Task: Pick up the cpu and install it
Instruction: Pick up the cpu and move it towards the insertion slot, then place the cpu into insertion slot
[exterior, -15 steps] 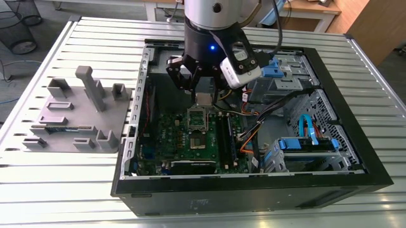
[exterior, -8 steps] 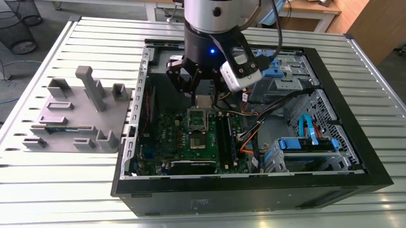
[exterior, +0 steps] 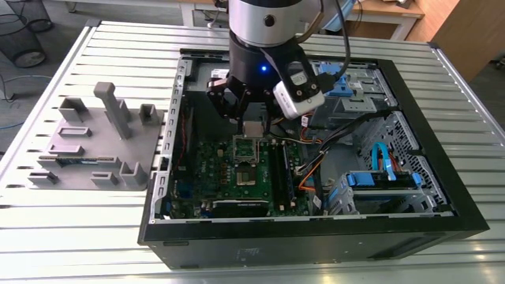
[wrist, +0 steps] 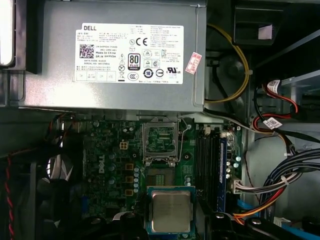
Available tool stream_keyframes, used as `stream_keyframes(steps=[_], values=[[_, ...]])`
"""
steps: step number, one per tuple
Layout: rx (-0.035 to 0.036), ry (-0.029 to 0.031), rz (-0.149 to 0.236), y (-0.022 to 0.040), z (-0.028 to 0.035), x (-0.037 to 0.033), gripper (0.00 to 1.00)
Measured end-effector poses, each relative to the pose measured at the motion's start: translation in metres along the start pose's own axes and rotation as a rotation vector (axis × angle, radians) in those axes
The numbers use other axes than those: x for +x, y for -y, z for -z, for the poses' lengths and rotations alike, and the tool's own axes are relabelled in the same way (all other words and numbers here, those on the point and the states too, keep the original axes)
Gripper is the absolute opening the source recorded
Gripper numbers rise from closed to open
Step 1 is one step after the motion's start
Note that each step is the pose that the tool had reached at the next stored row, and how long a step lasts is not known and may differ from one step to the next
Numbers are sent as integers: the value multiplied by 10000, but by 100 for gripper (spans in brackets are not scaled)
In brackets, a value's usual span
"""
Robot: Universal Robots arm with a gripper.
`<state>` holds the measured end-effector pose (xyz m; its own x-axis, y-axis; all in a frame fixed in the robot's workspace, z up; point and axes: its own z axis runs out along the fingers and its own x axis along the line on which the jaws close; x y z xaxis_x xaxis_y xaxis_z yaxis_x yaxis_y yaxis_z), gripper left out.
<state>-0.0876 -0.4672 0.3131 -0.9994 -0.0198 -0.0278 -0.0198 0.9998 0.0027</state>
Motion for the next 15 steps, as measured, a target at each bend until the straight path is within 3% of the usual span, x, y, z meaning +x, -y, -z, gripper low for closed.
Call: stream_keyframes(steps=[9, 15], values=[[-1, 1, 0, 0, -10, 0, 47], [-1, 1, 1, 0, -49, 1, 47]])
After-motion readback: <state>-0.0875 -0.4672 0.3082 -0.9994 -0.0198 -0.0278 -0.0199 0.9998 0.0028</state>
